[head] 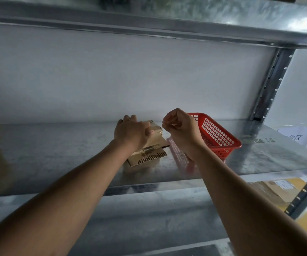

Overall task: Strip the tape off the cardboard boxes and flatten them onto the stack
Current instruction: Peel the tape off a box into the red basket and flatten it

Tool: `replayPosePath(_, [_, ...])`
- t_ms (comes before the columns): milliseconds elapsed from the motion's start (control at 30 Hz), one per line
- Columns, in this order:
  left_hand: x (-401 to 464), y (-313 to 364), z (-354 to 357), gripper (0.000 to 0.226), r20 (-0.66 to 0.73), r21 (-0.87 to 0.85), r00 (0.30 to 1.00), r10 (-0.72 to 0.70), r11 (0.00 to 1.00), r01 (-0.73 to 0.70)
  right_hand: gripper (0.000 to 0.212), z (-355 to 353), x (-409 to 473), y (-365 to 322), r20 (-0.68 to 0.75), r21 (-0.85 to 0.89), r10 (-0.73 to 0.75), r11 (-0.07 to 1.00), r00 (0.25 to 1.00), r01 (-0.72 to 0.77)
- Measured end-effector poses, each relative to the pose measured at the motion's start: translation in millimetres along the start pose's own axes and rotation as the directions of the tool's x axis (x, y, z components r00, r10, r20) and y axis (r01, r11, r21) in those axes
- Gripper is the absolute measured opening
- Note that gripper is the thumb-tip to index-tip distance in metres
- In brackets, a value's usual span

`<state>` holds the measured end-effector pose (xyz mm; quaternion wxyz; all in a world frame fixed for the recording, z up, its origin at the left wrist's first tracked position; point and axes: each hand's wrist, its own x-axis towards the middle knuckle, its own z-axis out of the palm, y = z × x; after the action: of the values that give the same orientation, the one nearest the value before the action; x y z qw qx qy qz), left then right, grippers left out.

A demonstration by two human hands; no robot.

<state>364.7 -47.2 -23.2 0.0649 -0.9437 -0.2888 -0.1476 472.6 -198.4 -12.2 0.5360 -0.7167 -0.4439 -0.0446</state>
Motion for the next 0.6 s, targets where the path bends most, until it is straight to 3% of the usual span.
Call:
replayPosePath(133, [0, 12, -1, 0.040, 0.013, 0.001, 0.999, -0.053, 0.999, 0.053, 0.010, -17, 7, 6, 0.131, 0.034, -0.038, 0.999, 0.991, 0.034])
replayPosePath(233, [-1, 21, -3, 0.041, 0.015, 0.013, 0.996, -0.085, 0.996, 0.085, 0.009, -27, 11, 10, 0.115, 0.091, -0.019, 0.996, 0.993, 0.008])
replayPosePath(433, [-2, 41, -8, 0.045, 0.013, 0.021, 0.994, -0.112, 0.993, 0.112, 0.010, -45, 24, 33, -0.037, -0.132, 0.088, 0.987, 0.995, -0.092])
replayPosePath(500, [1, 44, -10, 0.046, 0.031, 0.001, 0.992, -0.121, 0.993, 0.121, 0.011, -51, 29, 42, -0.014, -0.247, 0.097, 0.964, 0.995, -0.097])
replayPosePath(600, [5, 44, -12, 0.047, 0.057, -0.026, 0.989, -0.136, 0.990, 0.137, 0.025, -58, 33, 51, 0.101, -0.363, 0.223, 0.916, 0.969, -0.173])
